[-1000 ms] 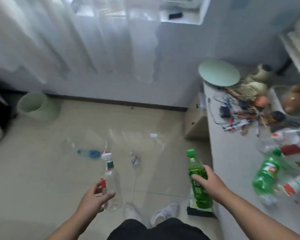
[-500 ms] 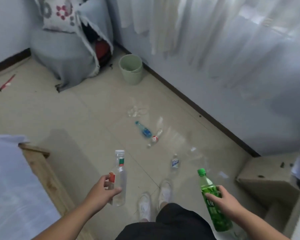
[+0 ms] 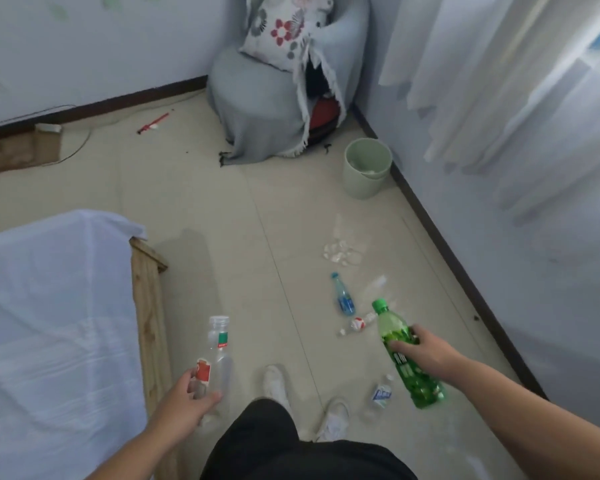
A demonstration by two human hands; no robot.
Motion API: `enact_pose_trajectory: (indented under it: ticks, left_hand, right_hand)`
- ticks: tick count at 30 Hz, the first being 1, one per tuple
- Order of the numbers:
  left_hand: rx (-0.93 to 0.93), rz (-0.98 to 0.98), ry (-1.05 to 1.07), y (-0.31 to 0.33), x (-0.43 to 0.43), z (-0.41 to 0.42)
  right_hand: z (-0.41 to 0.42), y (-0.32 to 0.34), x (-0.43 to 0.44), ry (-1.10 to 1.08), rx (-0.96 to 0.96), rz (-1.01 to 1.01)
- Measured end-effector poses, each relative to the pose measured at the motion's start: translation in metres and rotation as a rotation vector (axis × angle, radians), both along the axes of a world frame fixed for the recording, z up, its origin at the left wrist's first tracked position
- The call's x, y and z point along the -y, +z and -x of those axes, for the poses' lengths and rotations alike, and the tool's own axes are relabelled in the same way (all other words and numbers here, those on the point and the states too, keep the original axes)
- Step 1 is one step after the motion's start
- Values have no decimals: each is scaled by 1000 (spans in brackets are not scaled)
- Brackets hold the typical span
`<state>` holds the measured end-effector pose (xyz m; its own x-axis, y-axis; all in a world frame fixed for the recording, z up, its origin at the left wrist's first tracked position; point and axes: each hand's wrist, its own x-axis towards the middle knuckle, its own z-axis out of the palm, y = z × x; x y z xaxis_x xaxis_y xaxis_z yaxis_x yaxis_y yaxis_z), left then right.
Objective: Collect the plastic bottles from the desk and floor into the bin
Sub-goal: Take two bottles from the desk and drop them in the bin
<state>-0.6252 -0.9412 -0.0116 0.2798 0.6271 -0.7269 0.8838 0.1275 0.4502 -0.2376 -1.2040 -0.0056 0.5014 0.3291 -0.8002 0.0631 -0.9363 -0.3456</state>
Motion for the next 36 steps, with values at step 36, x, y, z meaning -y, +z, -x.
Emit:
enact_pose_trajectory:
  ticks: [36]
  left_hand:
    - [19,-51,-144,-7,-483,-422]
  right_hand:
    - [-370,-18,-425,-38,-34,46]
